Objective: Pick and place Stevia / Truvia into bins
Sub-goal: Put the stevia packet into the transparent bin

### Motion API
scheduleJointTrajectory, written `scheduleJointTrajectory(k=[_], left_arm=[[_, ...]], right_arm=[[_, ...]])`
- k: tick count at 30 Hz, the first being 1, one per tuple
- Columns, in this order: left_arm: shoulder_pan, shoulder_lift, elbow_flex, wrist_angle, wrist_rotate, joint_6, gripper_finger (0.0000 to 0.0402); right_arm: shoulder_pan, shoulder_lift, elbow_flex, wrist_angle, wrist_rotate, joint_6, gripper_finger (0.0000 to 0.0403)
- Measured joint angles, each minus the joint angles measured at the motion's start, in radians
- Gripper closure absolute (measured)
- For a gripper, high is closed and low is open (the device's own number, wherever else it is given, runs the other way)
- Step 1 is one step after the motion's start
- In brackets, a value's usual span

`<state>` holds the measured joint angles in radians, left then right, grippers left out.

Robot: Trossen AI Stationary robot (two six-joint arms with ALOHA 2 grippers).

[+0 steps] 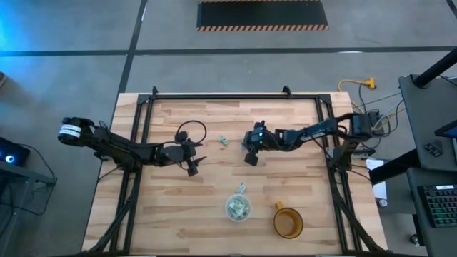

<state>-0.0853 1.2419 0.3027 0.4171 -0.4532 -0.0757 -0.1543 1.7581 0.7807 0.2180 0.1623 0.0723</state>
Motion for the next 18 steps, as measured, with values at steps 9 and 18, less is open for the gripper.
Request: scheduleJointTrajectory(k=[9,18], left_arm=[[0.000,0.000,0.000,0.026,0.003,0.000,0.0153],[0.000,0.000,0.000,0.025,0.003,0.000,0.0153]], right_arm=[[-0.031,0.042,0.000,-0.004,-0.014,0.008,0.0311],[-0.040,0.070,0.001,-0.002,-0.008,0.006,0.0294]])
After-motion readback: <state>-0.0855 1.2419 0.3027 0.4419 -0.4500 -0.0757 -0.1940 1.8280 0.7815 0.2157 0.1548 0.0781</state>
